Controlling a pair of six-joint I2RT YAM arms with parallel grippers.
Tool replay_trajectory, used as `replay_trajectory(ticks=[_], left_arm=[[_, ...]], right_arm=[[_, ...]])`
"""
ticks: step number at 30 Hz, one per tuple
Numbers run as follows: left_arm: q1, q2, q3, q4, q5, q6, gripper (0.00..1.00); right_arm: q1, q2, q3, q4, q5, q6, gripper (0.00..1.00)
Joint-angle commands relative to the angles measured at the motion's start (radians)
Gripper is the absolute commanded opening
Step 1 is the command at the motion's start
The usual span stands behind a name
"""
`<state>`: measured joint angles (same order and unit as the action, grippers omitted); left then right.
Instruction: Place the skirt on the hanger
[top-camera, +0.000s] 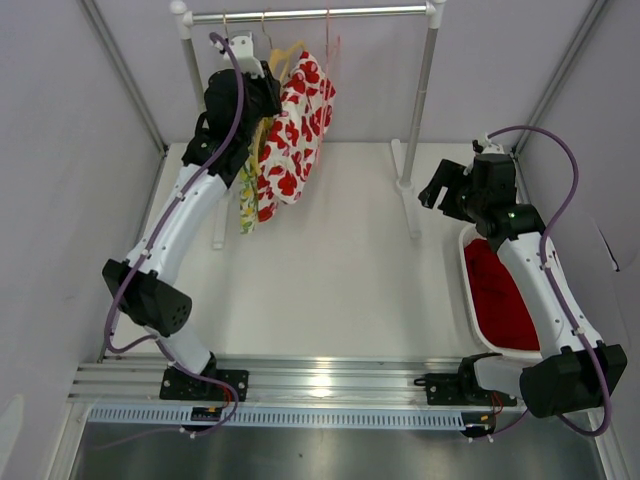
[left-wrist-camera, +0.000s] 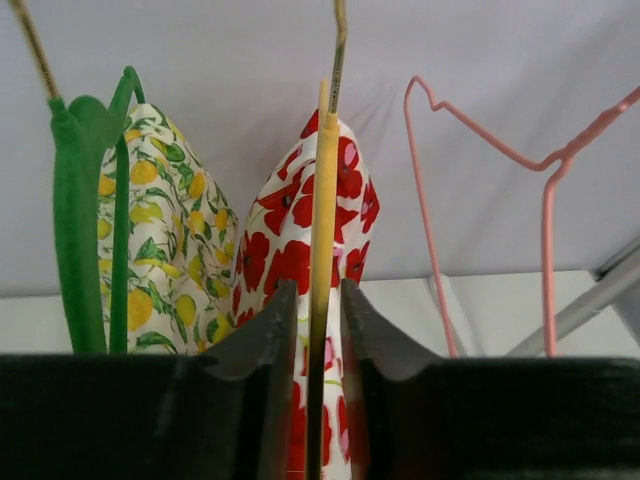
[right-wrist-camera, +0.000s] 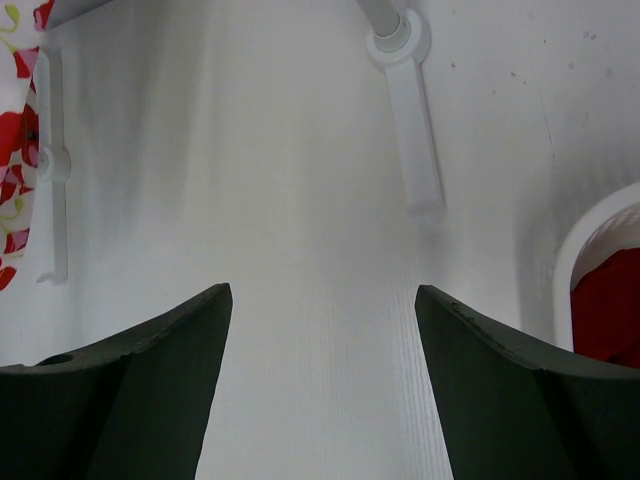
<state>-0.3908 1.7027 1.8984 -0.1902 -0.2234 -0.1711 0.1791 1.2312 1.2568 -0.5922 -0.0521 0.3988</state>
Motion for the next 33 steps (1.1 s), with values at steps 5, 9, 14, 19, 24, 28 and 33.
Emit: replay_trajectory(ticks=[5,9,14,19,24,28,33], left_arm=[[0.007,-0.181,-0.062,0.026,0.067,-0.007,0.63],[0.004,-0.245,-0.091,-0.017,0.127,-0.011,0.72],[-0.034,-0.376,-0.215,-0.057,0.154,-0.031,0.74],[-0.074,-0.606,-0.424,-0.077,0.165,-0.09,0.74],[-0.089,-0.787,-0.652,-0.115,0.206,-0.145,0.74],[-0.094,-0.917,-0.755,-0.182,0.295,-0.165,0.74],[-0.094,-0.994,-0.843,-0.258,0.308,-0.143,0.74]], right_arm=[[-0.006,-0.041,0.001,0.043,-0.012,-0.009,0.84],[-0.007,-0.052,-0.002,0.045,-0.025,-0.011,0.86],[-0.009,-0.107,-0.026,0.054,-0.048,-0.006,0.92],[-0.015,-0.193,-0.074,0.065,-0.046,-0.005,0.99],[-0.015,-0.272,-0.12,0.052,-0.032,-0.003,0.99],[-0.015,-0.317,-0.18,0.055,-0.014,0.009,0.99],[-0.013,-0.364,-0.241,0.089,-0.003,0.037,0.99]])
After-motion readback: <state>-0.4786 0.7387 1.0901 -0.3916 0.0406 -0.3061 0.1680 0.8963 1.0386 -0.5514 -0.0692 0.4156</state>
